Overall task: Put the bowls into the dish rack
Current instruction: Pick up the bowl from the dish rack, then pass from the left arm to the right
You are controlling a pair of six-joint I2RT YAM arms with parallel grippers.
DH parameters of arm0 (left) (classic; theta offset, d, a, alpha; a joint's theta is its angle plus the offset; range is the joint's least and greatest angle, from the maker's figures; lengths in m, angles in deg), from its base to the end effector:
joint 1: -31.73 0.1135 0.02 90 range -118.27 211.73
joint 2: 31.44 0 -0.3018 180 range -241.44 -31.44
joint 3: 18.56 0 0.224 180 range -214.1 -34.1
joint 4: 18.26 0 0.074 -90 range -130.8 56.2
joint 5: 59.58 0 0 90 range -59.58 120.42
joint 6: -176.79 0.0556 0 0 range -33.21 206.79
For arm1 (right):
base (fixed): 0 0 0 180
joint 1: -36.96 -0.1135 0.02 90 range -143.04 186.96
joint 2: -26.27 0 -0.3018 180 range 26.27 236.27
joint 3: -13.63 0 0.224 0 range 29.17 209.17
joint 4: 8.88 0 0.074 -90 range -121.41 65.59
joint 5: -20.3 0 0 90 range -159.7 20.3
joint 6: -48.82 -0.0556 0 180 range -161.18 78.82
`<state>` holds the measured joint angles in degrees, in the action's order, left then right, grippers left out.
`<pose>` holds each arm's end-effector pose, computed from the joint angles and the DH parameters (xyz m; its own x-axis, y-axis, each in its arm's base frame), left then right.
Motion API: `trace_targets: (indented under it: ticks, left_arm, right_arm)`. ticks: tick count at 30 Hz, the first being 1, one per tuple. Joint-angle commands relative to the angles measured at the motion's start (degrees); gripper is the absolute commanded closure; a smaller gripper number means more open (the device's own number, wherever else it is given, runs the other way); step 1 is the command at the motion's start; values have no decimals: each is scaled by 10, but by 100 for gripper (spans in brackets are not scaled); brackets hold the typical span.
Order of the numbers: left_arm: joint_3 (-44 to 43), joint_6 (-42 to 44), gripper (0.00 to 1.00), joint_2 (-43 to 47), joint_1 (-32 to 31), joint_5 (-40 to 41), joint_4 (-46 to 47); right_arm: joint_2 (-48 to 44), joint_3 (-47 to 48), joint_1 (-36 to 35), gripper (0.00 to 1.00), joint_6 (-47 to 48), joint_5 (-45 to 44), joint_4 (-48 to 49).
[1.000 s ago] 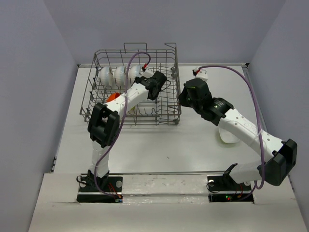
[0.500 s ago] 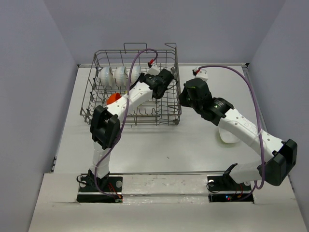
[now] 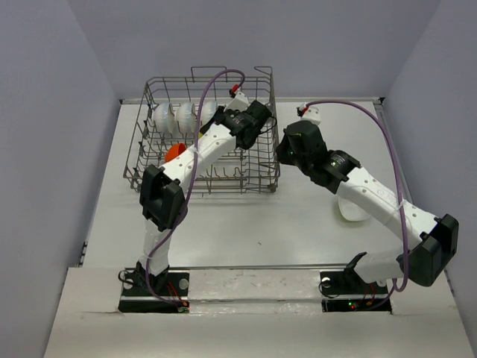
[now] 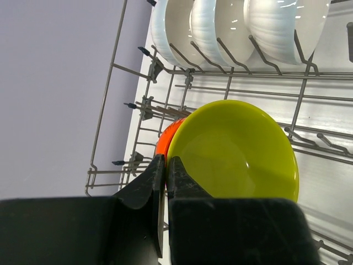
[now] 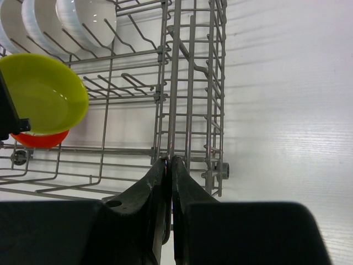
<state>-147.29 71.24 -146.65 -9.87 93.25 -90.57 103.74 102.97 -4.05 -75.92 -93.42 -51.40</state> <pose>0.3453 -0.2404 0.3539 -0.6050 0.3735 -0.7032 -0.2115 0.7761 0.5941 0.2269 0.1676 0.3905 -0.5096 0.2482 -0.8238 -0.0599 0.9449 0.3217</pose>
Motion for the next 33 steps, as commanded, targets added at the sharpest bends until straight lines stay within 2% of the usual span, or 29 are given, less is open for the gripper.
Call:
trace_targets:
  ticks: [1, 5, 7, 8, 10, 14, 26, 33]
  left_arm:
    - [-41, -6, 100, 38, -10, 38, -18]
    - [-66, 7, 100, 43, -16, 36, -12]
    - [-85, 16, 100, 46, -18, 34, -5]
    - [-91, 22, 100, 48, -20, 33, 3]
    - [-107, 33, 100, 52, -23, 36, 12]
    - [-121, 57, 100, 59, -29, 39, 30]
    - [-125, 86, 100, 93, -44, 41, 80]
    - [-129, 147, 100, 118, -95, 72, 151]
  right_arm:
    - [9, 20, -9, 89, 6, -4, -16]
    - [5, 30, -9, 86, 8, -6, -19]
    - [5, 37, -9, 81, 10, -8, -24]
    - [5, 44, -9, 78, 10, -9, -25]
    - [4, 50, -9, 64, 10, -13, -29]
    - [6, 67, -9, 49, 11, -14, -35]
    - [4, 119, -9, 44, 13, -20, -52]
    - [2, 146, -9, 43, 15, -31, -61]
